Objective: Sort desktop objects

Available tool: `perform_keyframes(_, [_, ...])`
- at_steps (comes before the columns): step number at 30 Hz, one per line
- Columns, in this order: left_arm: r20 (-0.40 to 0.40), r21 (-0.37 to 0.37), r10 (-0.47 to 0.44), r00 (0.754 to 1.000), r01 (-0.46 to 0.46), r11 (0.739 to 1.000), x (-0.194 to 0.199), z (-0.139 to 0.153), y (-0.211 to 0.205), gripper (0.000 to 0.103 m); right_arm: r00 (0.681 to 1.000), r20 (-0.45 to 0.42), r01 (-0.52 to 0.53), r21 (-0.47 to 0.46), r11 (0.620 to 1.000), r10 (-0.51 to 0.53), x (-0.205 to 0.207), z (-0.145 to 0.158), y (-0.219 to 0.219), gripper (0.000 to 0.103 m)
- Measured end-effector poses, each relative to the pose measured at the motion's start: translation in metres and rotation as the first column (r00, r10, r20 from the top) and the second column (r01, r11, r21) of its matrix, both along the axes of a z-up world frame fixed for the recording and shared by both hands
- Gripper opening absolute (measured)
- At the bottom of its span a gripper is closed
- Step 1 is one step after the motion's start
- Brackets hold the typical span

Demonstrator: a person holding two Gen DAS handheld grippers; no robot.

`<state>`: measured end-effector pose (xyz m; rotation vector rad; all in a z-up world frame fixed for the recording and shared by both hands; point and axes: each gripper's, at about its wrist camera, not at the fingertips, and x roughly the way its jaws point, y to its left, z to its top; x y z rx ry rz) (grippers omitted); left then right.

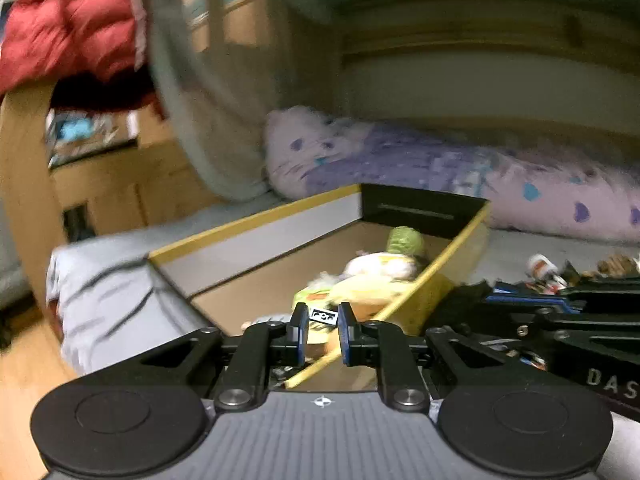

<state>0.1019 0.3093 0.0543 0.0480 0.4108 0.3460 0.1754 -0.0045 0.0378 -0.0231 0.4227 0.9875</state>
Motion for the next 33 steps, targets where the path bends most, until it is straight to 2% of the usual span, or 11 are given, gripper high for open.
perform_keyframes(2, [0.001, -0.015, 0.021, 1.000, -0.021, 1.000, 0.001, -0.002, 0.010, 0.017, 1.000, 0.010, -0.015, 0.008, 1.000, 0.015, 0.004, 0.001, 0.009, 0.008])
perform_keyframes(7, [0.006, 0.043, 0.053, 0.999, -0.053, 0.998, 0.004, -0.007, 0.018, 0.017, 0.998, 0.023, -0.051, 0.015, 0.999, 0.051, 0.015, 0.000, 0.032, 0.008])
perform_keyframes(15, [-0.021, 0.024, 0.053, 0.998, -0.052, 0.998, 0.012, -0.015, 0.032, 0.017, 0.993, 0.030, -0.111, 0.002, 0.994, 0.111, 0.032, -0.003, 0.068, 0.008])
perform_keyframes(19, [-0.052, -0.027, 0.057, 0.997, -0.058, 0.998, 0.019, -0.023, 0.039, 0.017, 0.992, 0.016, -0.123, 0.003, 0.992, 0.123, 0.041, -0.006, 0.082, 0.008])
perform_keyframes(25, [-0.054, -0.024, 0.045, 0.997, -0.046, 0.999, 0.023, -0.027, 0.039, 0.017, 0.993, 0.005, -0.116, -0.003, 0.993, 0.116, 0.054, -0.013, 0.091, 0.008])
perform_keyframes(28, [-0.056, -0.058, 0.038, 0.998, -0.041, 0.997, 0.026, -0.028, 0.041, 0.019, 0.992, -0.008, -0.122, -0.012, 0.992, 0.122, 0.059, -0.017, 0.092, 0.010])
perform_keyframes(29, [-0.060, -0.070, 0.035, 0.998, -0.039, 0.997, 0.027, -0.028, 0.041, 0.024, 0.991, -0.019, -0.132, -0.019, 0.991, 0.132, 0.060, -0.018, 0.094, 0.012])
perform_keyframes(30, [-0.061, -0.075, 0.030, 0.998, -0.035, 0.997, 0.028, -0.028, 0.040, 0.028, 0.991, -0.024, -0.131, -0.019, 0.991, 0.131, 0.062, -0.020, 0.094, 0.026])
perform_keyframes(31, [-0.062, -0.082, 0.019, 0.998, -0.024, 0.996, 0.028, -0.028, 0.039, 0.035, 0.992, -0.023, -0.122, -0.023, 0.992, 0.121, 0.062, -0.022, 0.094, 0.035])
perform_keyframes(32, [-0.064, -0.073, 0.024, 0.998, -0.029, 0.997, 0.029, -0.028, 0.036, 0.038, 0.993, -0.022, -0.114, -0.023, 0.993, 0.114, 0.062, -0.024, 0.093, 0.042])
perform_keyframes(33, [-0.065, -0.059, 0.033, 0.997, -0.037, 0.998, 0.030, -0.028, 0.034, 0.041, 0.994, -0.026, -0.106, -0.022, 0.994, 0.105, 0.063, -0.025, 0.093, 0.041])
